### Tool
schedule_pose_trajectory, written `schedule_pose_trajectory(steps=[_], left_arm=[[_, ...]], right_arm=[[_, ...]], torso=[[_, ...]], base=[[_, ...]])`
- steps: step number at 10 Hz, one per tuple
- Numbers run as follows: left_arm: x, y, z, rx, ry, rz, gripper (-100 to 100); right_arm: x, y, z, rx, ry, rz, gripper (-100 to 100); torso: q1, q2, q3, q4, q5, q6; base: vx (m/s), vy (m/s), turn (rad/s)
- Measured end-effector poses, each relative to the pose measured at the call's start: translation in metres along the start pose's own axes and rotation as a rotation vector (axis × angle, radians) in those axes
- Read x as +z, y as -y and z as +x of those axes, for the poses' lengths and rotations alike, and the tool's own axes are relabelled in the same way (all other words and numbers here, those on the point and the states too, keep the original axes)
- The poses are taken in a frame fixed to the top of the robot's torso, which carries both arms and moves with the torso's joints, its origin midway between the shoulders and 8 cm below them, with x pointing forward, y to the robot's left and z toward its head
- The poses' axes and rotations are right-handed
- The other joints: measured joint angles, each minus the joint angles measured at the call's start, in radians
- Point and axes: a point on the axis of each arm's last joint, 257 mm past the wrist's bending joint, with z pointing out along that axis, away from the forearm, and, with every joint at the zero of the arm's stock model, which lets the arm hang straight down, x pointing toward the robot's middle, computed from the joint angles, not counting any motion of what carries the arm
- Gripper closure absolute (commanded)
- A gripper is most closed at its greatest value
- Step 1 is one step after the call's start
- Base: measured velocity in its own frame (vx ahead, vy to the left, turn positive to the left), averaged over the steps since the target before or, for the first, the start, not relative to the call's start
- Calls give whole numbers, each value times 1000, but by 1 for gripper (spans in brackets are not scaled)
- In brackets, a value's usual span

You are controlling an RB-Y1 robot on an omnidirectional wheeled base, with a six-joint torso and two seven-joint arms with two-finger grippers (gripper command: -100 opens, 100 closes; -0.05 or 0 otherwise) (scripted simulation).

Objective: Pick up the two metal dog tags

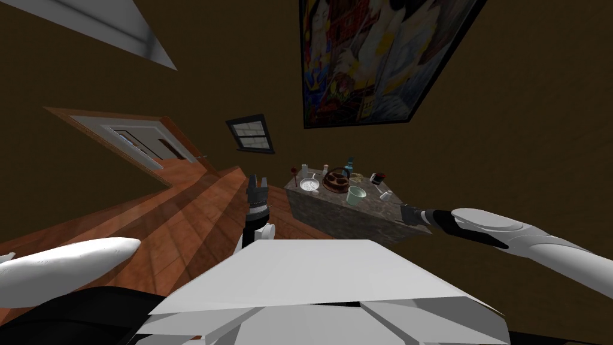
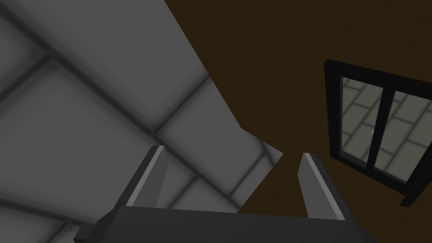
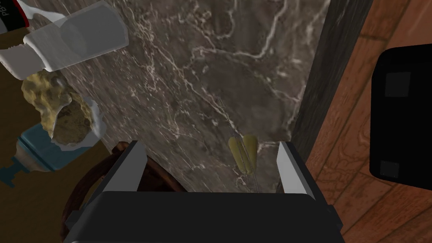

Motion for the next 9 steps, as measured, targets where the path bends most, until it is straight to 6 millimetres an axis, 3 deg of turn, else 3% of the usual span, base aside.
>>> schedule_pose_trajectory(steps=[1, 2, 6, 7, 8, 9], left_arm=[[0, 0, 0, 0, 0, 0, 0], [0, 0, 0, 0, 0, 0, 0], [0, 0, 0, 0, 0, 0, 0], [0, 0, 0, 0, 0, 0, 0], [0, 0, 0, 0, 0, 0, 0], [0, 0, 0, 0, 0, 0, 0]], right_arm=[[1, 10, -7, -9, 11, 13, -100], [1, 11, -8, -9, 12, 15, 100], [1, 10, -8, -12, 11, 13, 100], [1, 10, -8, -13, 11, 13, 0], [1, 10, -8, -13, 11, 13, 100], [5, 5, -12, 8, 21, 30, 100]], torso=[[-1, 0, 0, 0, -1, 0], [-2, 0, 0, 0, -1, 0], [-2, 0, 0, 0, -1, 1], [-2, 0, 0, 0, -1, 1], [-2, 0, 0, 0, -1, 1], [-4, -1, 0, 1, -3, -3]], base=[[0, 0, 0], [-3, 2, -10], [1, -1, 5], [0, 0, 0], [2, -46, 321], [8, -71, 229]])
